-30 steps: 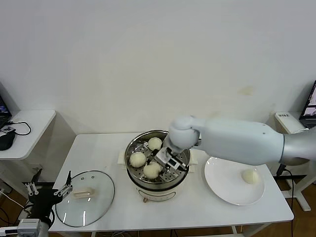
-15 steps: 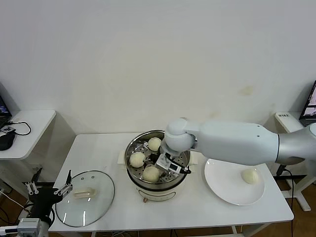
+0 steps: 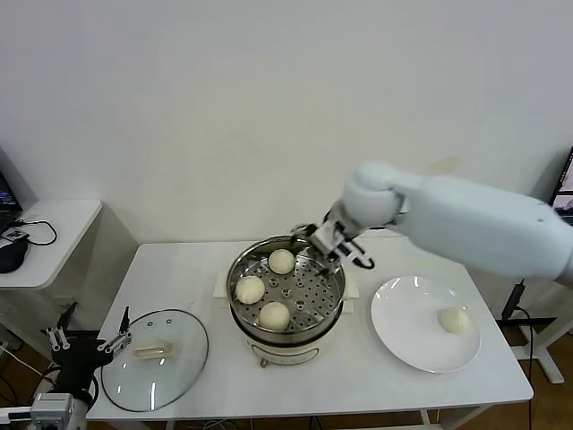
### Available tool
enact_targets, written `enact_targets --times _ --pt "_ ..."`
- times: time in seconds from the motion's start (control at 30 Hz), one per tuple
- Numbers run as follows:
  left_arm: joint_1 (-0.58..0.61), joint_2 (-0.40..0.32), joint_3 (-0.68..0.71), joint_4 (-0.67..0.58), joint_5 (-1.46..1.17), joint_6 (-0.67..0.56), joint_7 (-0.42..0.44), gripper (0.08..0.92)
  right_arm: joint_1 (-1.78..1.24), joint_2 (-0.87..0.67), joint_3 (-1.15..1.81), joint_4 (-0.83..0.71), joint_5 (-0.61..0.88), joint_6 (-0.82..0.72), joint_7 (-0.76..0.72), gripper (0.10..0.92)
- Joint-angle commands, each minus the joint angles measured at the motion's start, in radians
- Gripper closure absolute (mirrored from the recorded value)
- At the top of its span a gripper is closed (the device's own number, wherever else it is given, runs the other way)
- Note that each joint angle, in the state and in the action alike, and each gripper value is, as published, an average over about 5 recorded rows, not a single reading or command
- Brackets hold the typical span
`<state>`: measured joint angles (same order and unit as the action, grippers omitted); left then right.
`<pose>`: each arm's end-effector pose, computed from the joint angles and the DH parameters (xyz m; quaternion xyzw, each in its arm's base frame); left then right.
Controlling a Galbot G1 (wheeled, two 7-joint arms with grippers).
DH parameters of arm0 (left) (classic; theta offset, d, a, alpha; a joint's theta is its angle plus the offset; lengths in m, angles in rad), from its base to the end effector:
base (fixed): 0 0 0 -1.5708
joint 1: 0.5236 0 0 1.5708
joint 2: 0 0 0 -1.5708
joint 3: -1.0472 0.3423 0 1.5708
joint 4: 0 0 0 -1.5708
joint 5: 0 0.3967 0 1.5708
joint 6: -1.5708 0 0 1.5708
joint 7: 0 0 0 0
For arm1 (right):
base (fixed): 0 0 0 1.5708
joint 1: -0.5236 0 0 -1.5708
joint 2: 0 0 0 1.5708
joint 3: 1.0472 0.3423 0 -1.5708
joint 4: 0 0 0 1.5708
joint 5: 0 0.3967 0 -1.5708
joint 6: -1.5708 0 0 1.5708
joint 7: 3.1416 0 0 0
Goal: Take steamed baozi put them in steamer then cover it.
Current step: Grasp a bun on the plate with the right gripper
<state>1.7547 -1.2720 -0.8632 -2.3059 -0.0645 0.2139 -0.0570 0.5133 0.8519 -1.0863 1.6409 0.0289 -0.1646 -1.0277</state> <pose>0.1823 0.1161 -0.2138 0.0753 -0.9777 -0.1868 0.0601 0.4969 0.0904 -0.0206 0.5704 -0.4366 0.6867 0.1118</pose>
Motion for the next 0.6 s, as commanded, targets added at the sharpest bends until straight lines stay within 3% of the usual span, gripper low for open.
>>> enact_targets --times 0.03,0.3,0.6 --pt "-0.005 0.009 0.018 -0.005 -0.001 0.002 0.001 0.177 -0.085 -0.421 0.115 0.072 0.051 -0.302 0.016 0.203" --pt "-0.02 0.021 0.055 0.001 0.006 0.002 0.002 0.177 -0.323 -0.613 0.22 0.038 -0.128 -0.154 -0.003 0.203" --pt "-0.021 0.024 0.067 0.015 0.012 0.001 0.001 0.177 -0.653 -0.581 0.422 -0.129 -0.247 -0.038 0.008 0.203"
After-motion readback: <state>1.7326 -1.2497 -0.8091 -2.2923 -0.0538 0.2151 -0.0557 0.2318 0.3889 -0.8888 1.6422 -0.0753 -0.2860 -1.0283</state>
